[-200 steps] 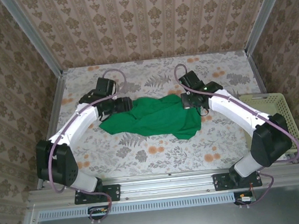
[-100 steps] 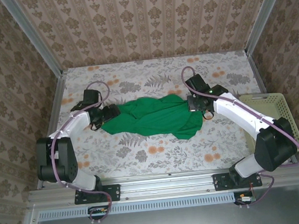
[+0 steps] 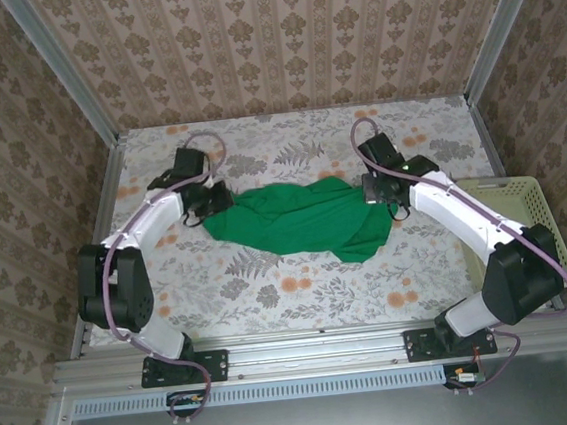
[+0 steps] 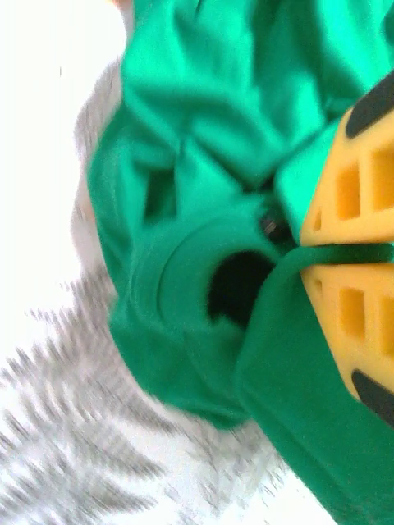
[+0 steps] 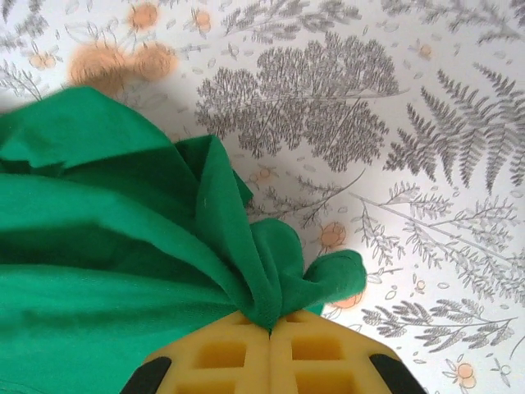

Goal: Fold the inside-out t-shirt

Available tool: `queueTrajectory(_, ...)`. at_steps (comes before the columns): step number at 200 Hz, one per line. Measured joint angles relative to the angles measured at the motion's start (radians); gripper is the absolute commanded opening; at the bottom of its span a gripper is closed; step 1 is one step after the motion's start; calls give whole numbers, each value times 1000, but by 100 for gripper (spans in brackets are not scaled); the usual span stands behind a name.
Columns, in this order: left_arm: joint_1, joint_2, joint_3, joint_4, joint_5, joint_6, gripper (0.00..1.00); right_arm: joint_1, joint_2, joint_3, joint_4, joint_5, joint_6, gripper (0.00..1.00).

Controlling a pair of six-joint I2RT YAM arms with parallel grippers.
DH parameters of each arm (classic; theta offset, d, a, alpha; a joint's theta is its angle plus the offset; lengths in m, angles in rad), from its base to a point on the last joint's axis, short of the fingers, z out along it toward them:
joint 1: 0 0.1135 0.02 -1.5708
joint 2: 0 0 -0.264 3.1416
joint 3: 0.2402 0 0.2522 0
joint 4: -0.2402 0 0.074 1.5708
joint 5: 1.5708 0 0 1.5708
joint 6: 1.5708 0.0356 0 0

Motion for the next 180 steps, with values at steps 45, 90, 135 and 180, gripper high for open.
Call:
queueTrajectory(45,-26,0,306,-158,-54,24,6,-114,3,221,-54,-1,-26,0)
queueTrajectory(90,17,262,961,-298,-34,16,0,-182,93,594,-134,-16,-53,0)
queueTrajectory(135,69,663,1753,-401,100,-45,0,-266,166,950,-190,-47,-63,0)
queueTrajectory(180,91,249,976,-244,114,-33,0,-150,-79,628,-140,-92,-115,0)
